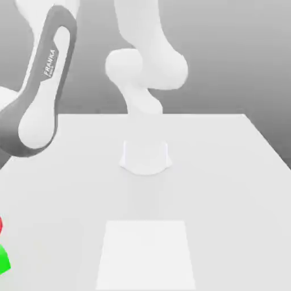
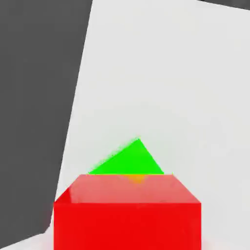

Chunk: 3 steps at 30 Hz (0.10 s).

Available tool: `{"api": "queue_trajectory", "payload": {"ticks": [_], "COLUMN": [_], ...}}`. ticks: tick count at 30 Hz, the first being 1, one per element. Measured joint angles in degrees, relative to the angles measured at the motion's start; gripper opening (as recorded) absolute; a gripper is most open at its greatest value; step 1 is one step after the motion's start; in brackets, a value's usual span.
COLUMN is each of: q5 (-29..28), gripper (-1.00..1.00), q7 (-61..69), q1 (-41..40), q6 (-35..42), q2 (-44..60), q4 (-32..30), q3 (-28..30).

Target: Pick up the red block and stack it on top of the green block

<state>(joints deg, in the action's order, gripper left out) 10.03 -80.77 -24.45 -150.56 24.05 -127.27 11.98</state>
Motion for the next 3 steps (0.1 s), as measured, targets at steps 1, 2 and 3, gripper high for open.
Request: {"api": "queue_trajectory", "payload": {"ticks": [1,2,3], "q5": [0.0,0.0,0.0], "gripper": [1.0,1.0,1.0], "q7": [0.0,0.0,0.0], "q1": [0.0,0.0,0.0], "q6": [0.0,0.0,0.0], "q2": [0.0,0.0,0.0], "q4": [0.0,0.0,0.0], "q3": [0.0,0.0,0.0]}}
